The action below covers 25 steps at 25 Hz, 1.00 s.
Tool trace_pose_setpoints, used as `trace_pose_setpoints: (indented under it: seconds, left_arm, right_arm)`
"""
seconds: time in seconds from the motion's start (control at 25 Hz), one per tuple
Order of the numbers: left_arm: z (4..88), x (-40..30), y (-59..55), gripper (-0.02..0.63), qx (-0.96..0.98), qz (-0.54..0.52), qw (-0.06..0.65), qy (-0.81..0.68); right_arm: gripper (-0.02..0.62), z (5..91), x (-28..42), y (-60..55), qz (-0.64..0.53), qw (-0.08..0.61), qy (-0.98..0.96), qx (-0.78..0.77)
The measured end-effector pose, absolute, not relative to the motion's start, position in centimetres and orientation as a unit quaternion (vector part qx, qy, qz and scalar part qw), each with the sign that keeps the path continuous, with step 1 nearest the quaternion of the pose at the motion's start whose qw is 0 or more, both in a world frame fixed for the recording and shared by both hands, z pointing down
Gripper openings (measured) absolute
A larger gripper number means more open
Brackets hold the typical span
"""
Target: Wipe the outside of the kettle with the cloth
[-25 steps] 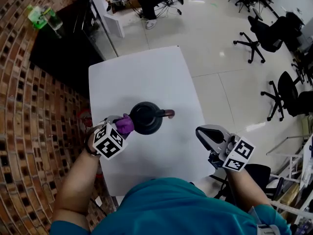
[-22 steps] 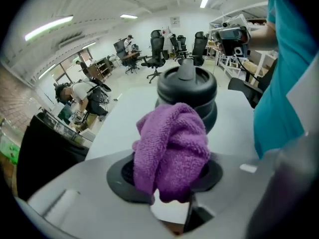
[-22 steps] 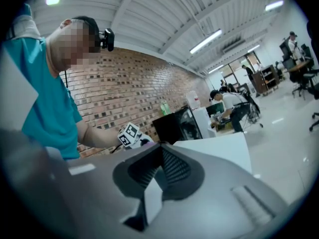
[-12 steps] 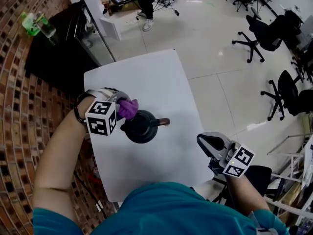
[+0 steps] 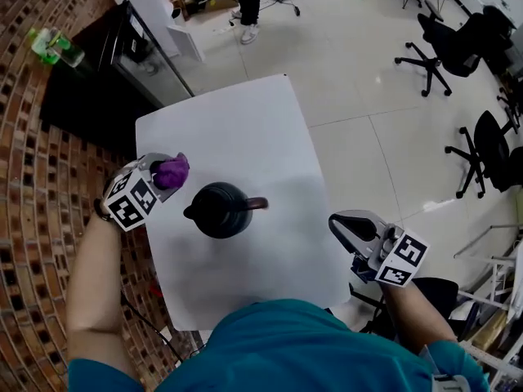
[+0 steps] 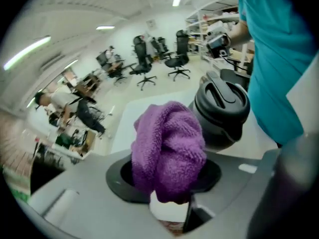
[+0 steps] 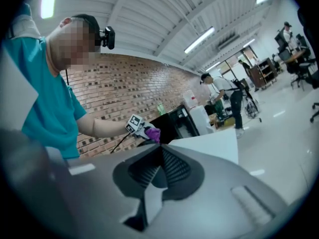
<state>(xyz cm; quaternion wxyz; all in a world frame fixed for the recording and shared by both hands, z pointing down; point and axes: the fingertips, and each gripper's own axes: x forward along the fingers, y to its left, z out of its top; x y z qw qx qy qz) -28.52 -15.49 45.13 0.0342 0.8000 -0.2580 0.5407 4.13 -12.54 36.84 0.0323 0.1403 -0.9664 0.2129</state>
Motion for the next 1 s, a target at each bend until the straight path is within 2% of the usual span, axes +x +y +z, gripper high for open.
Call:
trace_pose_setpoints:
  seconds: [0.2,0.36,0.68,1.0]
  left_arm:
    - [36.8,-33.7,-9.4,0.17,0.786,0.431,0.057,-0.439]
    - [32.1,-34.3,-0.3,0.17,0.779,0.372,0.055,-0.502]
    - [30.5,-28.9,18.7,0.17,0.799,0.306,0.043,-0.516]
    - [32.8,-20.7,40.4,0.17,0.846,0.13,0.146,-0.495]
  right_arm:
    - [0.005,35.0,3.7,-12.2,0.188,0.023,-0.975,0.114]
    - [0.005,33.3,3.0,-8.7,0.173,0.017,-0.98,0.097]
    - [0.005,29.5,3.0,5.6,0.11,-0.004,-0.989,0.096]
    - [0.005,29.0,3.7,26.1,0.149,0.007,-0.98,0.134]
